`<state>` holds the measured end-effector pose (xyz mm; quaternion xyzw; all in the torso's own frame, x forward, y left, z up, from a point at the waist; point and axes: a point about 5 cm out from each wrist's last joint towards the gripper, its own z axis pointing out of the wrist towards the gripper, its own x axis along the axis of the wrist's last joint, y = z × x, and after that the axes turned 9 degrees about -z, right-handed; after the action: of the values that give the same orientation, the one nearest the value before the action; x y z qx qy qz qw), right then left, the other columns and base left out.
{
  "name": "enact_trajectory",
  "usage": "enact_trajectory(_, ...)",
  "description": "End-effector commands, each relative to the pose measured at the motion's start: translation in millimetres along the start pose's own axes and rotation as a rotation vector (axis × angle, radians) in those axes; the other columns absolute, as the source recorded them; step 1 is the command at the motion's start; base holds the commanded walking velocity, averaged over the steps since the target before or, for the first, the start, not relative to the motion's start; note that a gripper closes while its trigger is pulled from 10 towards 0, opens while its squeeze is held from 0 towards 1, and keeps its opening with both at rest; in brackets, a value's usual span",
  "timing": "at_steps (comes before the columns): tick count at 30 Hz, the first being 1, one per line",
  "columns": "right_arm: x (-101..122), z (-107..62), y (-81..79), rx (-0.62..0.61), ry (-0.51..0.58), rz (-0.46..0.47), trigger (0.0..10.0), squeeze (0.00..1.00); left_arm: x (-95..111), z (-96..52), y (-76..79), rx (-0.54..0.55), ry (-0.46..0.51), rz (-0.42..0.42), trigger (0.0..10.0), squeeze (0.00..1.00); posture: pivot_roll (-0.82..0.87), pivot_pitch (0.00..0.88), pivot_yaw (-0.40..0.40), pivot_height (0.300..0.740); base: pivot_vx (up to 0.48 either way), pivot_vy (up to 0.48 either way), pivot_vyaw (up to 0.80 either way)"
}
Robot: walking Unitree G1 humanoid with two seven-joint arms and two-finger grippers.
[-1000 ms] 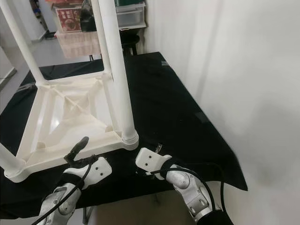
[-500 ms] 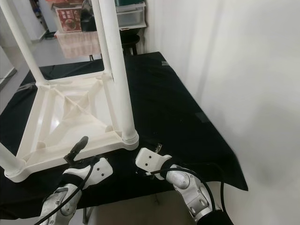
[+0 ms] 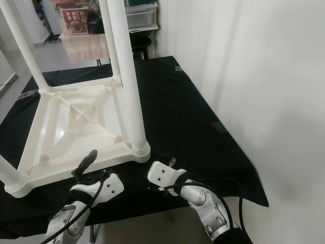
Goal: Building children table
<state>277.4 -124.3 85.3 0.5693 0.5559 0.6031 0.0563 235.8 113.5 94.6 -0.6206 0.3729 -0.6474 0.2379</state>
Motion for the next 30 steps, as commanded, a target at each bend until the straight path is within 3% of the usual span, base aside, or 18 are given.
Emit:
enact_trajectory(1, 2, 2.1, -0.2, -0.002, 0.014, 0.0, 10.0, 0.0, -4, 0.6, 2.1, -0.004, -0.016, 0.011, 10.0, 0.0, -0.06, 0.0, 0.034, 0.74, 0.0, 0.0, 0.0)
enact_trajectory(30, 3, 10.4, -7.1, 0.0, 0.016, 0.002, 10.0, 0.0, -19, 1.8, 5.3, -0.007, -0.028, 0.017, 10.0, 0.0, -0.08, 0.0, 0.066, 0.74, 0.0, 0.0, 0.0)
